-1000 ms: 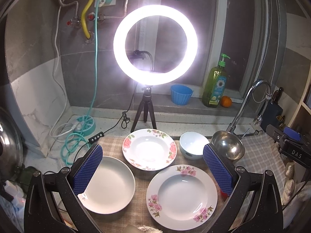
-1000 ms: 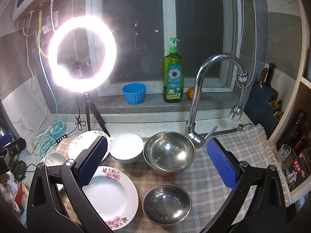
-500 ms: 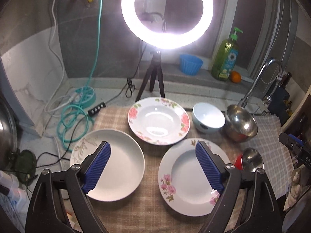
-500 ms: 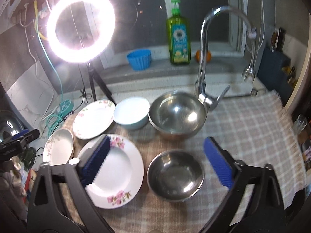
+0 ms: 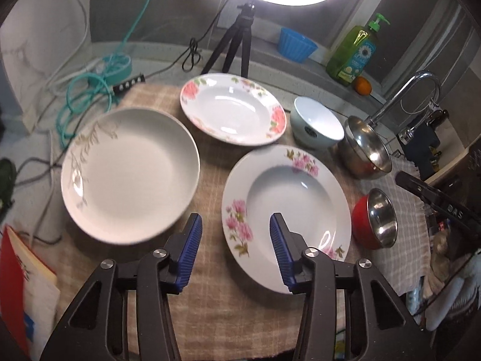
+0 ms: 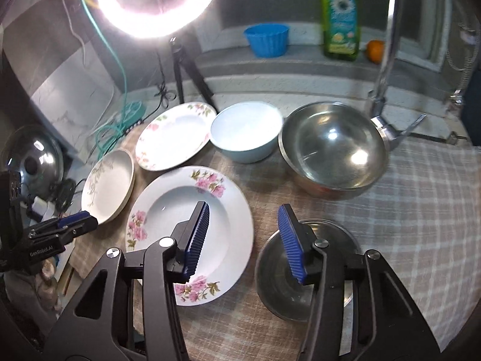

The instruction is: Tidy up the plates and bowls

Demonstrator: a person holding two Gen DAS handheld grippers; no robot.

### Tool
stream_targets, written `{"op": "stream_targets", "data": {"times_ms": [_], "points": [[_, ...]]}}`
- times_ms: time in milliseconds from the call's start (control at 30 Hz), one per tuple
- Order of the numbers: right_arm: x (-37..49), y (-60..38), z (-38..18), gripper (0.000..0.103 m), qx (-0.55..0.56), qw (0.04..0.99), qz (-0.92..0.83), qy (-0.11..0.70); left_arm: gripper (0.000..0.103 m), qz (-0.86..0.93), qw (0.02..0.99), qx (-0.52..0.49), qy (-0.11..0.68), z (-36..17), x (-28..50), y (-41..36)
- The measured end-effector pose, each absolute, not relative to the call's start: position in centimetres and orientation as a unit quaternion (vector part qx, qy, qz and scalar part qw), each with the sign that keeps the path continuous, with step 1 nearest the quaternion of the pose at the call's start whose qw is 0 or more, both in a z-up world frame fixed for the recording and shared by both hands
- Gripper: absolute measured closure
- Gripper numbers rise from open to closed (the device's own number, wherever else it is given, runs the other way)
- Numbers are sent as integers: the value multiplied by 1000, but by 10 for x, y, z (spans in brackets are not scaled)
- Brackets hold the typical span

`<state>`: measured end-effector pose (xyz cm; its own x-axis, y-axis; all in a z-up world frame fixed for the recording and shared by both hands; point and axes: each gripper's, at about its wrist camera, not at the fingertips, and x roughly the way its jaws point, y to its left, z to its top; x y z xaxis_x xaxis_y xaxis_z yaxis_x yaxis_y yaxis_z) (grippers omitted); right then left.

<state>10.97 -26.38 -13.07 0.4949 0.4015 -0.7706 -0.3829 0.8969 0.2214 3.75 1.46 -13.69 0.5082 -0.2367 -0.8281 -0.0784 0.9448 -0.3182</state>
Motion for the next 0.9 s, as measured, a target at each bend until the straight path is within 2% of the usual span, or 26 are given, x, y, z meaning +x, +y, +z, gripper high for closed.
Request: {"op": "stream_targets", "data": {"times_ms": [133, 267, 400, 600, 767, 900], "points": [[131, -253, -146, 56, 3, 841, 247, 481, 63, -42, 839, -196, 506, -152, 28, 17], [153, -246, -159, 57, 5, 821, 255, 511, 72, -33, 821, -234, 520, -169, 20, 23], [169, -236, -172, 61, -4, 805, 257, 534, 77, -23, 807, -271, 525, -182, 14, 28], [182, -225, -182, 62, -17, 790, 259, 555, 81, -28, 799, -286, 529, -193, 15, 22], [193, -220, -185, 62, -19, 786, 255, 562, 82, -35, 793, -298, 531, -200, 22, 17], [201, -221, -188, 68, -8, 782, 255, 569, 84, -38, 786, -305, 536, -204, 24, 18]]}}
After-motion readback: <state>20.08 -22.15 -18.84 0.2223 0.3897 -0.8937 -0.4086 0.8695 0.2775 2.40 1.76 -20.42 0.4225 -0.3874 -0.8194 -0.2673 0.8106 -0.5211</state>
